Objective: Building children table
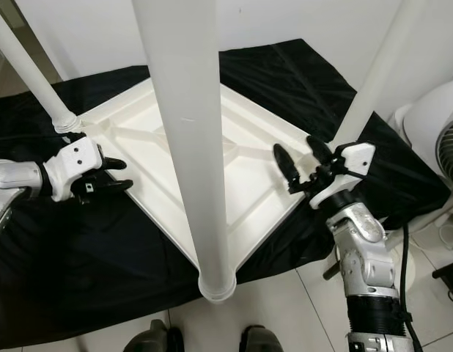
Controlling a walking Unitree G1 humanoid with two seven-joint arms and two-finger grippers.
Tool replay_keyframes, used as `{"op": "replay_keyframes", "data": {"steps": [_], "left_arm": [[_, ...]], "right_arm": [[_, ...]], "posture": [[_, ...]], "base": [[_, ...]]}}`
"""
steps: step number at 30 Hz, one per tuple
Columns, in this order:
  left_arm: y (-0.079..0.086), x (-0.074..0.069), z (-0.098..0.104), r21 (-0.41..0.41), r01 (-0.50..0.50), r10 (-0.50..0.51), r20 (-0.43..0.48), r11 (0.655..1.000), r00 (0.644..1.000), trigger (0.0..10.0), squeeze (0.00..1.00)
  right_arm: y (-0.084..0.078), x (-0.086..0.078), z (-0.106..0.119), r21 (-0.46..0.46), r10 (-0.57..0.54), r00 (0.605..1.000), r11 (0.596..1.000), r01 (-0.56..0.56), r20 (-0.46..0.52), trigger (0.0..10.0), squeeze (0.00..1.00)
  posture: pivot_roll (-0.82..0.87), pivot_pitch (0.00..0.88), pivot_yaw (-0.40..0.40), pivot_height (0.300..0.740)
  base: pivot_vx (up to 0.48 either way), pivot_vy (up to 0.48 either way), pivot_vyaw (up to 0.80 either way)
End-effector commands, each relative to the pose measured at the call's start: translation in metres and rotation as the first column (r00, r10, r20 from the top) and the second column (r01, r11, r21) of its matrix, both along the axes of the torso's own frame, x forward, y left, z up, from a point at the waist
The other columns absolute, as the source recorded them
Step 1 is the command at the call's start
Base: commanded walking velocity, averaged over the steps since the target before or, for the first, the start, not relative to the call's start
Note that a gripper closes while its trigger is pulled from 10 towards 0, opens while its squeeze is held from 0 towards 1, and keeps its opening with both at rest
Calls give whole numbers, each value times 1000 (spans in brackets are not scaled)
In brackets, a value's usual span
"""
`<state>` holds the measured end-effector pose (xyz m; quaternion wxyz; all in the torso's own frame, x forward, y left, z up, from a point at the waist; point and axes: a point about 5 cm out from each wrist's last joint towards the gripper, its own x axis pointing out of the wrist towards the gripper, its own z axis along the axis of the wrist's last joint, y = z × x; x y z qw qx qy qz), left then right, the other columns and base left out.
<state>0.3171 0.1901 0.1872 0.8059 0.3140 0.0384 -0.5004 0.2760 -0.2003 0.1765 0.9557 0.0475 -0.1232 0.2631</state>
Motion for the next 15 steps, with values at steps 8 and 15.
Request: {"op": "replay_keyframes", "data": {"steps": [8, 15], "left_arm": [[-2, -25, -6, 13, 265, -258, -186, 964, 948, 10000, 1000], [-6, -27, -16, 69, 305, -284, -214, 950, 935, 10000, 0]], "right_arm": [[3, -13, -5, -27, 101, 995, 994, -101, -28, 10000, 0], [7, -15, -6, -45, 137, 990, 989, -139, -41, 10000, 0]], "posture": [[-109, 77, 78, 740], [-104, 96, 70, 740]], "base": [[0, 0, 0], [0, 0, 0]]}}
